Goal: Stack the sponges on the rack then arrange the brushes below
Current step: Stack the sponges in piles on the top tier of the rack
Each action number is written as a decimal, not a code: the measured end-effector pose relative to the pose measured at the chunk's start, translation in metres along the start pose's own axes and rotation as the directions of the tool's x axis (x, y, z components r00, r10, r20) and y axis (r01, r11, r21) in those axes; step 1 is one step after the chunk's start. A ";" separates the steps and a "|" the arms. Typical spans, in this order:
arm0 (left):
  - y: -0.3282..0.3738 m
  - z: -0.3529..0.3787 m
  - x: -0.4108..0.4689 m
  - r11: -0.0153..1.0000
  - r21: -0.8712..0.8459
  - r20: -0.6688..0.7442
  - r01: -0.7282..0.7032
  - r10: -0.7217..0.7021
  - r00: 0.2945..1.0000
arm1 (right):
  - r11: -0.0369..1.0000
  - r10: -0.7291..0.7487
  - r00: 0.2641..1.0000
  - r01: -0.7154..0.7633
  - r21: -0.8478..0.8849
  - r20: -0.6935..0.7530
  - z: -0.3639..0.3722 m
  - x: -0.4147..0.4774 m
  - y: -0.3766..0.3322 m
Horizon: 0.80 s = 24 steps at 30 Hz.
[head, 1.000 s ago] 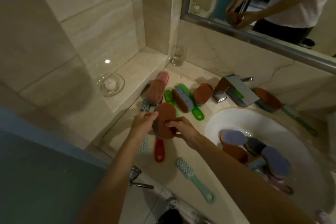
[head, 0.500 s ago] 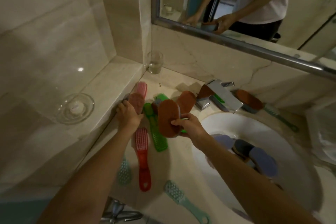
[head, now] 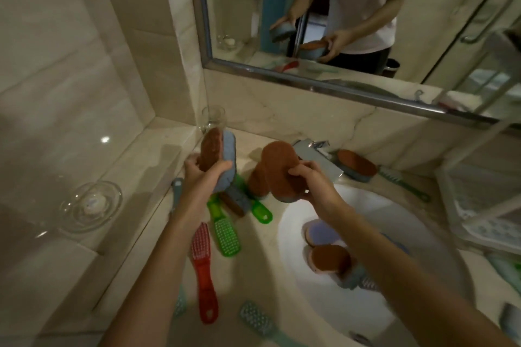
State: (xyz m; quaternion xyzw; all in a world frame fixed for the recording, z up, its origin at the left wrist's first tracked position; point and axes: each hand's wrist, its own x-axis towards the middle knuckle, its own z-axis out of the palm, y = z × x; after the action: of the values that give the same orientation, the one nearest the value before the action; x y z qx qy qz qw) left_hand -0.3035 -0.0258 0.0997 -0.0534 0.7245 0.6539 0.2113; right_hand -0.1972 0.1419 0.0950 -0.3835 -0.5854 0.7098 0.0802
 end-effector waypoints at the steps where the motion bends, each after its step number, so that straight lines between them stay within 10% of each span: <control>1: 0.009 0.011 -0.009 0.999 -0.053 0.062 -0.010 0.013 0.998 | 0.999 -0.037 0.999 0.038 0.017 -0.025 -0.008 -0.005 -0.010; 14: 0.104 0.211 -0.137 0.873 -0.345 0.738 0.345 0.025 0.674 | 0.896 -0.422 0.815 0.442 -0.046 -0.396 -0.202 -0.106 -0.115; 24: 0.159 0.385 -0.246 0.984 -0.176 0.764 -0.021 0.150 0.627 | 0.843 -0.503 0.706 0.528 -0.104 -0.499 -0.386 -0.140 -0.178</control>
State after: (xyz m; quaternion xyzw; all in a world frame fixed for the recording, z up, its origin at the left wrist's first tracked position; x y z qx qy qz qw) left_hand -0.0461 0.3206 0.3180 0.2511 0.5139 0.6751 0.4658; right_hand 0.0865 0.4140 0.3095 -0.3755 -0.6098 0.5457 0.4352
